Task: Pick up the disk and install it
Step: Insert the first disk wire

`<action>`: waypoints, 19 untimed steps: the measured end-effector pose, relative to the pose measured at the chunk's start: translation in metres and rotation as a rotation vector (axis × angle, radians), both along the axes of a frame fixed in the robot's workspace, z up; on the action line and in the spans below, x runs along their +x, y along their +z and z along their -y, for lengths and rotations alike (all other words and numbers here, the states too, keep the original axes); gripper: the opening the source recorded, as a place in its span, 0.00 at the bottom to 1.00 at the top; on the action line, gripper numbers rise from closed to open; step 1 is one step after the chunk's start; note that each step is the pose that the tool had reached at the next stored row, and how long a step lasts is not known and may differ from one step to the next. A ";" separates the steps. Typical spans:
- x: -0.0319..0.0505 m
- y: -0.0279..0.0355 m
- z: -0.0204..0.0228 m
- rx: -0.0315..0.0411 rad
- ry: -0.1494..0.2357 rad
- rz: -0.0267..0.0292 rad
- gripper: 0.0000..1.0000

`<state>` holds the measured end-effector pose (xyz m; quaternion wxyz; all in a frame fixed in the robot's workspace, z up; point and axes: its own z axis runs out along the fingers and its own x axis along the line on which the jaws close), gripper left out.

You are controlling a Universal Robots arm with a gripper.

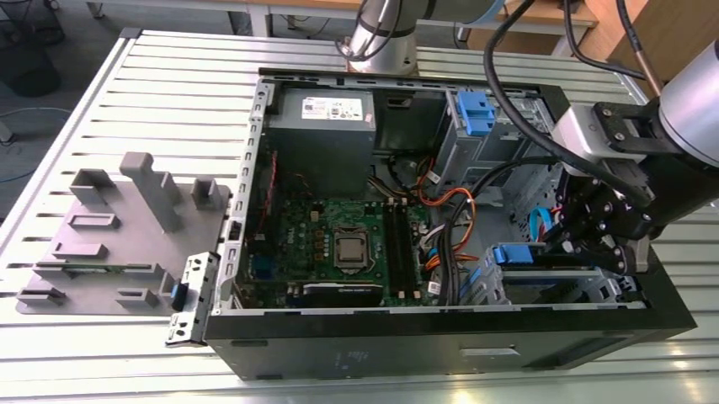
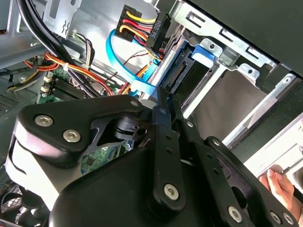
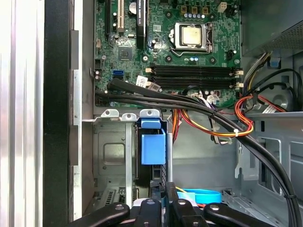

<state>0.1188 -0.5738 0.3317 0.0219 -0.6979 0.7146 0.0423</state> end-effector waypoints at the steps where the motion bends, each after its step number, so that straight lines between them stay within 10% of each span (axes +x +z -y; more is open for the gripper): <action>1: 0.0000 0.0000 0.0000 -0.0001 0.000 0.0000 0.16; 19: 0.0000 0.0026 0.0000 0.0003 0.000 0.0000 0.29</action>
